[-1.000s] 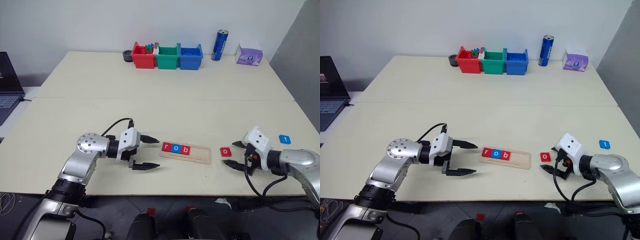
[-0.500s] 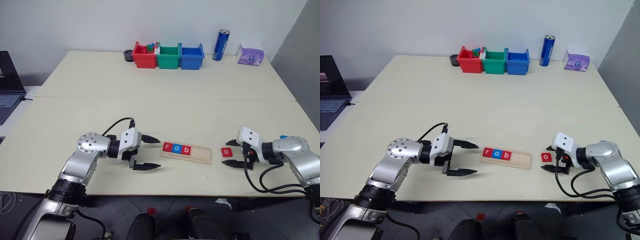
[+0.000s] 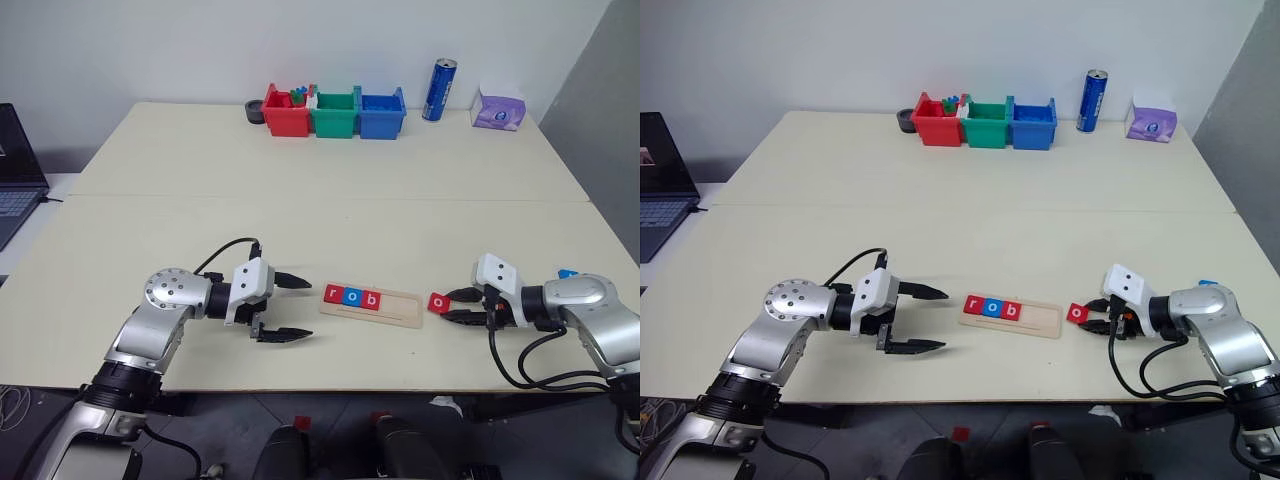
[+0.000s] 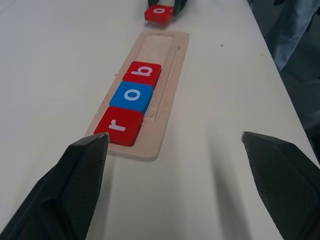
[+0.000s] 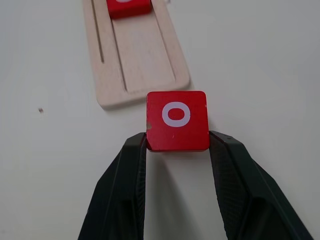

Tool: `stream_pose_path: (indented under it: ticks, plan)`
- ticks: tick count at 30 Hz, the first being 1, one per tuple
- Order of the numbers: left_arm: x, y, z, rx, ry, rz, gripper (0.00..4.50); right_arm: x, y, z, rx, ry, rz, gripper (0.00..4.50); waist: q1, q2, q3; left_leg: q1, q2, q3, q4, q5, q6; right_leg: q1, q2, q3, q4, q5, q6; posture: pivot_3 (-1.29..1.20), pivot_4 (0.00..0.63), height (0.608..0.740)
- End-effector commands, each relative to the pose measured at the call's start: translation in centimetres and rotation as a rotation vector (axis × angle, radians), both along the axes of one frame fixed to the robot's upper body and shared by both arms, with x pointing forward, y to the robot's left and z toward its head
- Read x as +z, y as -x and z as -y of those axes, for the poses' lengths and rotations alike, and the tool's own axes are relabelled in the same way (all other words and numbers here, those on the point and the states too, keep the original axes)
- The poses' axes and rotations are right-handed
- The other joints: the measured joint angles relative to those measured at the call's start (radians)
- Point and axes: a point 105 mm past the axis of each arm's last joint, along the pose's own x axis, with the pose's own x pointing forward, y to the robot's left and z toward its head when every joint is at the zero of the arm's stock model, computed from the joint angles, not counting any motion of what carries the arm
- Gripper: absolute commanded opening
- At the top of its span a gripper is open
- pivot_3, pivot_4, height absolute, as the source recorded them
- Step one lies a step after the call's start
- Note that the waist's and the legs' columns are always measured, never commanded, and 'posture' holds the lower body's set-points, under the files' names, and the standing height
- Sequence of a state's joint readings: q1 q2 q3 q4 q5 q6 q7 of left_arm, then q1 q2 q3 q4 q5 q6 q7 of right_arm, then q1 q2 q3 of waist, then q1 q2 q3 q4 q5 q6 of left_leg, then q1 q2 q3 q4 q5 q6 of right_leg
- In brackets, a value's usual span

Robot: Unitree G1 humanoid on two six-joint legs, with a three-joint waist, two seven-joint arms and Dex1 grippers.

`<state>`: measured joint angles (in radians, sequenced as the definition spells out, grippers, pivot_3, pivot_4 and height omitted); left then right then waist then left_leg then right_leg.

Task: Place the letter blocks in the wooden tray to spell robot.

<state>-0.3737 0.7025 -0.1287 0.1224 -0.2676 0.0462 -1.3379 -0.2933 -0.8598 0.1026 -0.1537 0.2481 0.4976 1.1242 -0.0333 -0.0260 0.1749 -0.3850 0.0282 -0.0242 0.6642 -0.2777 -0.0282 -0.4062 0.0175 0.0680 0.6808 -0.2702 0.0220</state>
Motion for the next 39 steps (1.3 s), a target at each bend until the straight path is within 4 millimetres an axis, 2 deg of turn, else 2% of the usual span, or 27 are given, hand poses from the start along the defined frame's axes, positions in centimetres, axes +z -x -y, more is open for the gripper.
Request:
stream_pose_path:
  ticks: [1,5,14,23,37,39]
  plan:
    - [0.8,-0.3,-0.9,0.025,-0.004,0.048,4.5,1.9,0.8,-1.9,0.045,-0.008,0.059,1.46,0.001,0.0,0.0,0.0,0.0,0.0,0.0,0.0,0.0,0.0,0.0,0.0,0.0,-0.001,0.002,0.0,0.15,0.74]
    - [0.7,-0.4,-1.0,0.026,-0.004,0.049,4.5,1.2,1.2,-4.2,0.07,0.019,0.046,1.46,0.002,0.0,0.0,-0.001,0.0,0.0,0.0,0.0,0.0,0.0,0.0,0.0,0.0,-0.002,0.003,0.0,0.15,0.74]
    - [0.5,-0.4,-0.7,0.02,0.006,0.053,4.5,0.3,-0.6,-6.1,0.083,0.076,0.045,1.46,0.001,0.0,0.0,0.0,0.0,0.0,0.0,0.0,0.0,0.0,0.0,-0.001,0.0,-0.001,0.002,0.0,0.15,0.74]
    - [0.0,-0.3,-0.6,0.016,0.011,0.054,4.5,-0.2,-1.5,-6.1,0.082,0.111,0.033,1.46,0.001,0.0,0.0,-0.001,0.0,0.0,0.0,0.0,0.0,-0.001,-0.001,-0.002,0.0,0.001,-0.002,0.0,0.15,0.74]
    - [0.0,-0.2,-0.4,0.012,0.014,0.056,4.5,-0.3,-1.4,-6.4,0.112,0.123,0.019,1.46,0.001,0.0,0.0,-0.002,0.0,0.0,0.0,0.0,0.0,-0.001,-0.001,-0.002,0.0,0.001,-0.002,0.0,0.15,0.74]
    - [0.0,-0.2,-0.4,0.011,0.015,0.055,4.5,-0.2,-1.5,-6.5,0.112,0.122,0.023,2.21,0.002,0.0,0.0,-0.002,0.0,0.0,0.0,0.0,0.0,-0.001,-0.001,-0.002,0.0,0.001,-0.002,0.0,0.15,0.74]
